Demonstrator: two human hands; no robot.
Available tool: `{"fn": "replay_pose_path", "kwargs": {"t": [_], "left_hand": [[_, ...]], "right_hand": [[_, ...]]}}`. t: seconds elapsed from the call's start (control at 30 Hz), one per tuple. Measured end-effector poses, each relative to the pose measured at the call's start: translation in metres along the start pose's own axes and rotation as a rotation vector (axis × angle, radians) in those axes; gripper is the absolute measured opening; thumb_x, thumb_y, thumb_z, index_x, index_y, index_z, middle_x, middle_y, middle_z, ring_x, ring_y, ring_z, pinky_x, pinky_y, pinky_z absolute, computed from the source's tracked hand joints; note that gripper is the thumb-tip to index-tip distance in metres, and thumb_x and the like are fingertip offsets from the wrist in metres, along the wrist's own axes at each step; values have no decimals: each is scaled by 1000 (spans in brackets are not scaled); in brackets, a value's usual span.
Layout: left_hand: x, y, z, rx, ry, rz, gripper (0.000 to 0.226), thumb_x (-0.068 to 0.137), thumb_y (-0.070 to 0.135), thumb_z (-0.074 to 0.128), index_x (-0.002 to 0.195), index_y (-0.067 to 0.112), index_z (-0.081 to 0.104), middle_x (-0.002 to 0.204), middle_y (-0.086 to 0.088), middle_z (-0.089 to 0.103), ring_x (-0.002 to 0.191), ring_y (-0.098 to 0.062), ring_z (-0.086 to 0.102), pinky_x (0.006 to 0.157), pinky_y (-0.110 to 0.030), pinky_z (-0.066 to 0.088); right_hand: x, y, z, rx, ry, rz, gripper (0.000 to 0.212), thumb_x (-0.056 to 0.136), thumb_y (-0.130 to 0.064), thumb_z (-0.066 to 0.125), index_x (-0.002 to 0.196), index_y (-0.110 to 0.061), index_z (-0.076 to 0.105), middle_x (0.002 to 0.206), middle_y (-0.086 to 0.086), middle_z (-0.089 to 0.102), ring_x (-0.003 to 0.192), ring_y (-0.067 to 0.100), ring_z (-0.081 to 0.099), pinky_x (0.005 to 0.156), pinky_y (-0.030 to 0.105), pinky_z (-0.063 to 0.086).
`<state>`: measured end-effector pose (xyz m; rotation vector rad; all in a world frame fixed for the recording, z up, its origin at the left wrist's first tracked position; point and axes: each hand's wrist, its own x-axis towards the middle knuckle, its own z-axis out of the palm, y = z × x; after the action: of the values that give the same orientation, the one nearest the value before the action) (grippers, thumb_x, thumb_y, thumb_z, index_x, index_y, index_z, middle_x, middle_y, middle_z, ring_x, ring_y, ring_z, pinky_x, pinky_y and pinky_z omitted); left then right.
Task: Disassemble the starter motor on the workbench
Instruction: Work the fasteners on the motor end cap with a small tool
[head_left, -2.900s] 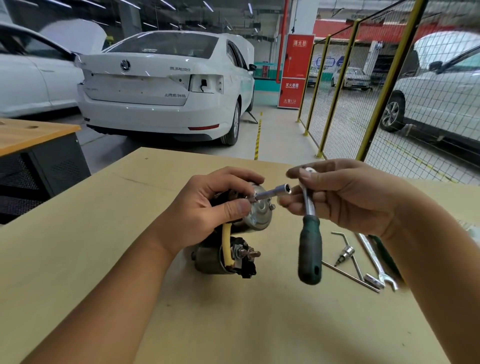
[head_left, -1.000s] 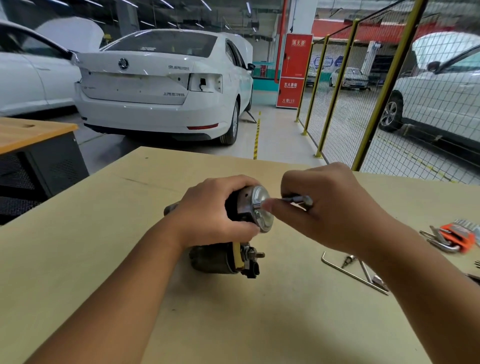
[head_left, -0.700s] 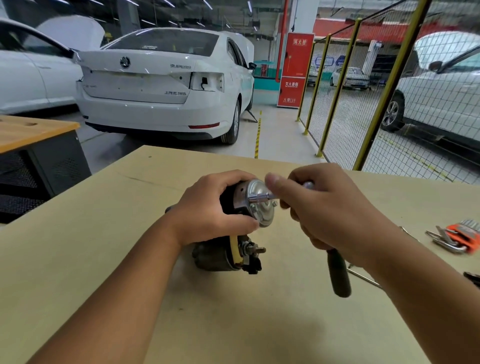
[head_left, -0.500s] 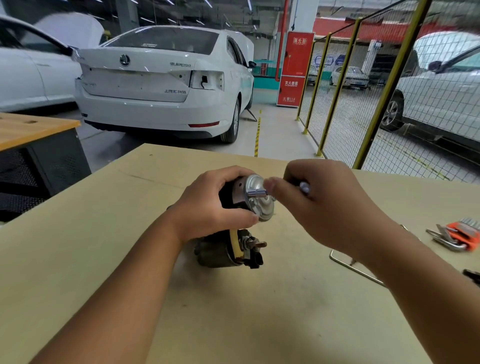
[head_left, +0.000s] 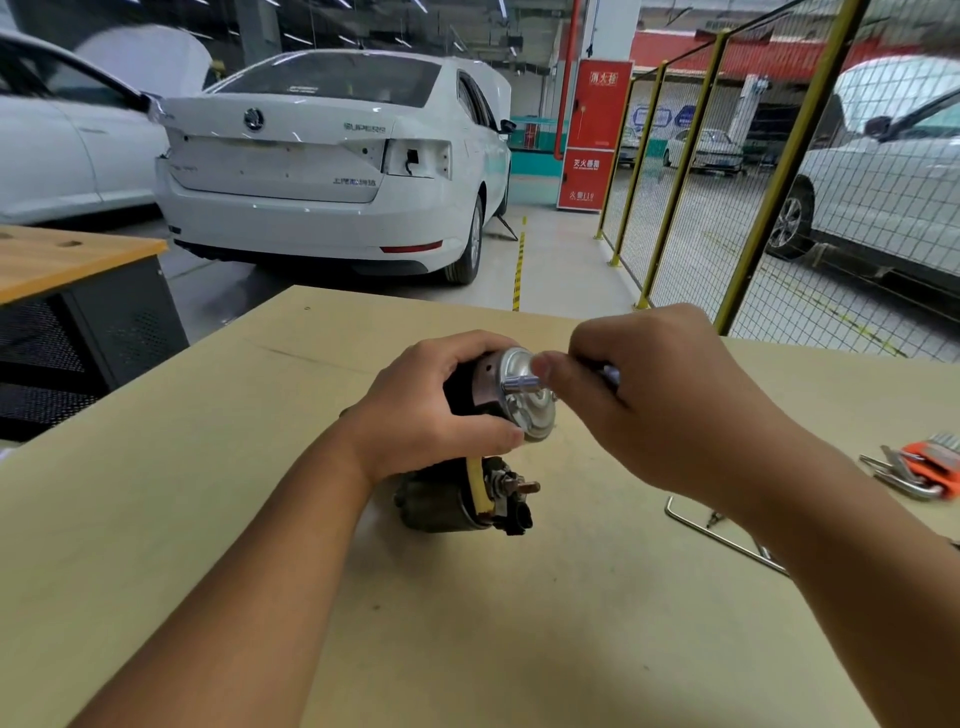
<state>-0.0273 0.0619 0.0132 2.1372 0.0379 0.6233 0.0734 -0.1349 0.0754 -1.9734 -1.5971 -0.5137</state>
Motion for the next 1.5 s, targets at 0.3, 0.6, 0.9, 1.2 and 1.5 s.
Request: {"fn": "replay_pose_path", "kwargs": {"t": [0.3, 0.6, 0.9, 1.2, 1.5], "left_hand": [[-2, 0, -2, -41, 1, 19, 60, 72, 54, 86, 122, 26, 70, 111, -3, 73, 106, -28, 71, 94, -62, 54], [1, 3, 3, -52, 41, 45, 60, 80, 71, 75, 118, 24, 72, 107, -4, 74, 101, -28, 72, 90, -61, 56], [0, 2, 2, -56, 23, 40, 58, 84, 64, 74, 125, 24, 70, 113, -2, 73, 106, -26, 72, 92, -55, 58], [-4, 15, 7, -177, 28, 140, 24, 88, 20, 76, 112, 14, 76, 121, -6, 74, 116, -23, 70, 97, -30, 56], [-8, 21, 7, -169, 67, 111, 24, 89, 9, 71, 111, -1, 74, 127, -17, 69, 123, -31, 66, 108, -54, 51]], "right_hand": [[1, 10, -4, 72, -83, -45, 18, 92, -31, 71, 84, -19, 61, 70, -15, 54, 66, 5, 51, 55, 23, 35], [0, 2, 7, 26, 24, 2, 37, 96, -37, 63, 69, -12, 63, 57, 0, 54, 54, 15, 48, 51, 34, 40], [0, 0, -2, 70, -80, 120, 32, 89, -55, 58, 78, -26, 65, 68, -9, 62, 64, 7, 55, 53, 24, 43], [0, -7, 0, 86, -27, 238, 42, 97, -42, 60, 63, -17, 56, 52, -3, 46, 67, 6, 50, 61, 20, 38], [-1, -5, 7, 169, 34, 216, 38, 91, -41, 70, 61, -30, 50, 54, -9, 49, 66, -1, 51, 55, 14, 39]]}}
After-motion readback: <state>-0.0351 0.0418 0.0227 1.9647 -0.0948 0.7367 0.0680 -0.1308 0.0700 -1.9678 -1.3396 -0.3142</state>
